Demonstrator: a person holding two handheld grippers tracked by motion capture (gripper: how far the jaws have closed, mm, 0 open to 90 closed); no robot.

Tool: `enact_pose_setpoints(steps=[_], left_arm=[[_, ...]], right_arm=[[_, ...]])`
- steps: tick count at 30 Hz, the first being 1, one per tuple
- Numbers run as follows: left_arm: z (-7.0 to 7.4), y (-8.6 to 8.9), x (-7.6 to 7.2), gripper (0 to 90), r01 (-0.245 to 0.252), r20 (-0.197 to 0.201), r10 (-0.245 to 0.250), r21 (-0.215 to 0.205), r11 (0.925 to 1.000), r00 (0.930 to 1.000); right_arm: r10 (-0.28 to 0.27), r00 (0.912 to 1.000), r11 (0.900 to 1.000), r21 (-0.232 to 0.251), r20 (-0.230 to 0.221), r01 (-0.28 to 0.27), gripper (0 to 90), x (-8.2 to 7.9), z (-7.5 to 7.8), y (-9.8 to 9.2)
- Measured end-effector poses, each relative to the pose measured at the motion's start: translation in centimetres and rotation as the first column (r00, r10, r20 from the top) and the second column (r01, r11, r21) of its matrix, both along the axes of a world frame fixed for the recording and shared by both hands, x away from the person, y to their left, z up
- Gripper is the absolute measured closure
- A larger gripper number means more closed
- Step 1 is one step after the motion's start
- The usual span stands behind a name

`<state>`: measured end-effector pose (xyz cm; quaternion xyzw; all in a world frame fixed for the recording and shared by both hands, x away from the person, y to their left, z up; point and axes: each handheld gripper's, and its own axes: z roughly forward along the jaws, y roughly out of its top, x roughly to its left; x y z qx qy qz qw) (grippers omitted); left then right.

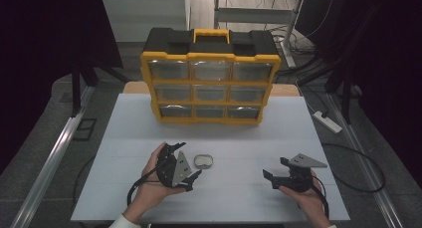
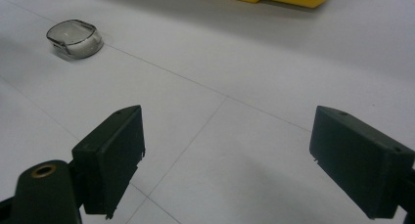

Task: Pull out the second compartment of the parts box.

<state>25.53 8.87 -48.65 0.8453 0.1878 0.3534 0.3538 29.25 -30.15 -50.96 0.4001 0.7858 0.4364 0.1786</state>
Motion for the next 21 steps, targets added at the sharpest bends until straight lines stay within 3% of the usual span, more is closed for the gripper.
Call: enact_pose_setpoints(steps=[21], left_arm=[[0.06,-0.88,-0.01,5.9,0.015,0.075,-0.022,0.094,0.9955,0.9969]], right_arm=[[0.0,1.0,1.0,0.0,-0.001,0.0,12.7,0.0,0.0,-0.01]])
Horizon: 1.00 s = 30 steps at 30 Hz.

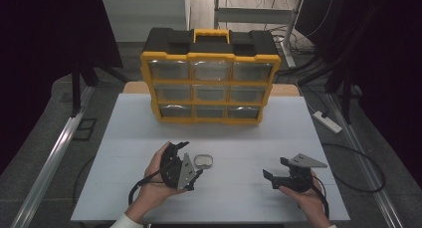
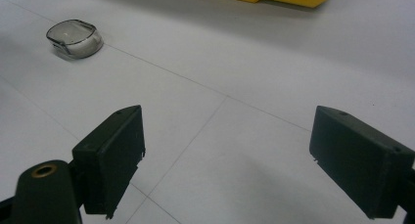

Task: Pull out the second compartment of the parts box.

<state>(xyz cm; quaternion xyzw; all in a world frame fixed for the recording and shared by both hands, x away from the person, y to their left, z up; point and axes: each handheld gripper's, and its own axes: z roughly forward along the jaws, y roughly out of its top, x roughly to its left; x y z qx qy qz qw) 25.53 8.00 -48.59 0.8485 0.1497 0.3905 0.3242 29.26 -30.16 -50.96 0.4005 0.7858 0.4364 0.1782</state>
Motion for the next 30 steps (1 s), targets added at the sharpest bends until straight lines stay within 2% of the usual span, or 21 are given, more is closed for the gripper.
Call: enact_pose_setpoints(steps=[27,30], left_arm=[[0.3,-0.4,0.25,6.5,0.01,0.062,-0.012,0.035,0.9993,0.998],[0.39,-0.48,0.29,6.5,0.01,0.071,-0.013,0.054,0.9985,0.9974]], right_arm=[[-0.002,1.0,1.0,-0.002,-0.002,0.002,12.7,-0.01,0.0,-0.02],[-0.002,1.0,1.0,-0.001,-0.001,0.002,12.7,-0.02,0.02,-0.03]])
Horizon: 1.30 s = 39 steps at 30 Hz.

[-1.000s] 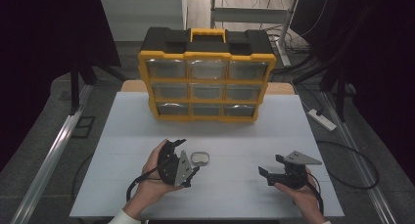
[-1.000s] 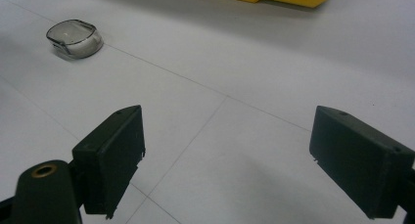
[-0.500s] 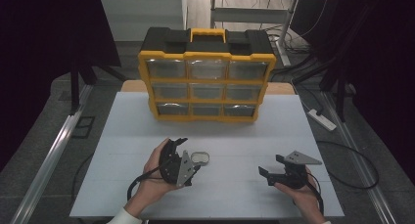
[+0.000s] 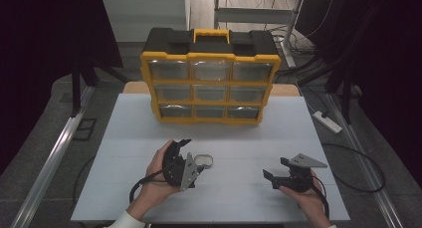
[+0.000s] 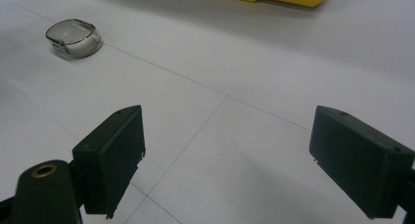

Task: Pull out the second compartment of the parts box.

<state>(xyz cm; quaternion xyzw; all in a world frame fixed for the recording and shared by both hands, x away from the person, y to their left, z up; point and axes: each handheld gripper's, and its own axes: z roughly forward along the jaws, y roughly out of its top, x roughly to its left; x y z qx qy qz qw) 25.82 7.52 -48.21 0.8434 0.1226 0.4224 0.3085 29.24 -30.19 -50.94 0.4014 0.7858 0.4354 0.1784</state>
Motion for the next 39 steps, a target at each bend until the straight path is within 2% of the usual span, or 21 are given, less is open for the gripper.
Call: enact_pose_setpoints(steps=[4,6,15,22,39], left_arm=[[0.1,-0.1,0.0,6.6,0.004,0.013,-0.004,0.006,1.0,0.9999],[0.2,-0.1,0.0,6.7,0.008,0.021,-0.008,-0.007,0.9999,0.9997],[0.6,-0.3,0.5,6.7,-0.002,0.028,0.002,0.011,0.9999,0.9996],[1.3,-0.6,0.8,6.9,0.001,0.054,-0.003,0.021,0.9998,0.9985],[2.5,-1.1,1.6,6.8,0.003,0.075,-0.005,0.03,0.9995,0.9972]], right_arm=[[0.0,1.0,1.0,0.002,-0.001,0.0,12.7,0.0,0.0,0.0],[0.001,1.0,1.0,0.0,0.0,-0.001,12.7,-0.1,0.0,0.0],[-0.004,1.0,1.0,-0.004,0.001,0.004,12.8,-0.1,0.0,-0.1],[-0.006,1.0,1.0,-0.009,0.001,0.006,12.8,-0.1,0.0,-0.1],[-0.008,1.0,1.0,-0.01,0.0,0.008,12.8,-0.1,0.0,-0.1]])
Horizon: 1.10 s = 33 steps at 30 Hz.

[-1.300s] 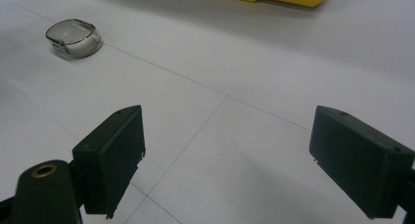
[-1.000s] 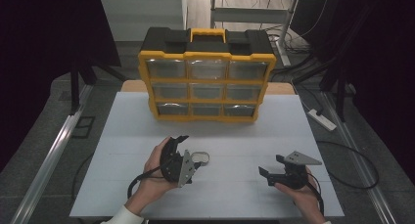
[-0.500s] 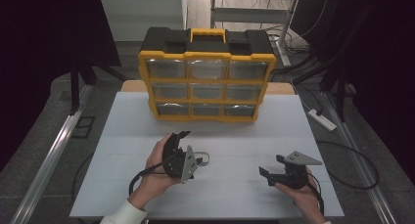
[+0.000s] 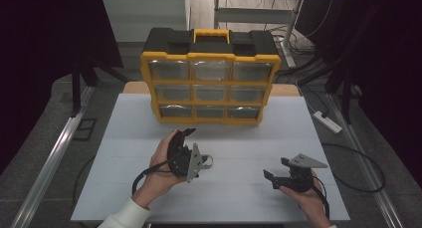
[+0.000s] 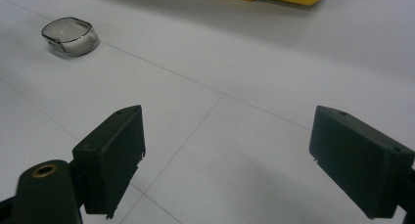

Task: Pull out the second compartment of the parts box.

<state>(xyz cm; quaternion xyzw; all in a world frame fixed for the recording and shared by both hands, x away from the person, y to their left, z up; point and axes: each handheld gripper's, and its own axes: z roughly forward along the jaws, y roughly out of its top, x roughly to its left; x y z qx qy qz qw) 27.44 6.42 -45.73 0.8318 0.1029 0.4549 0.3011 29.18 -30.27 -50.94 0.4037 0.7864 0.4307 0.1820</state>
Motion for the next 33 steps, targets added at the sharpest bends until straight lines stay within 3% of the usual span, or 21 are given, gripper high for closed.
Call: enact_pose_setpoints(steps=[20,24,33], left_arm=[[1.0,-0.5,0.8,7.0,-0.011,0.023,0.01,0.004,0.9999,0.9997],[1.4,-0.7,0.8,7.0,-0.028,0.061,0.025,0.061,0.9977,0.9978],[1.8,-0.7,1.1,7.0,-0.025,0.052,0.023,0.037,0.999,0.9984]], right_arm=[[-0.005,1.0,1.0,0.005,-0.003,0.005,12.7,0.0,0.0,0.0],[-0.004,1.0,1.0,0.004,-0.003,0.004,12.7,0.0,0.0,0.0],[-0.004,1.0,1.0,0.002,-0.003,0.004,12.7,0.0,0.0,0.0]])
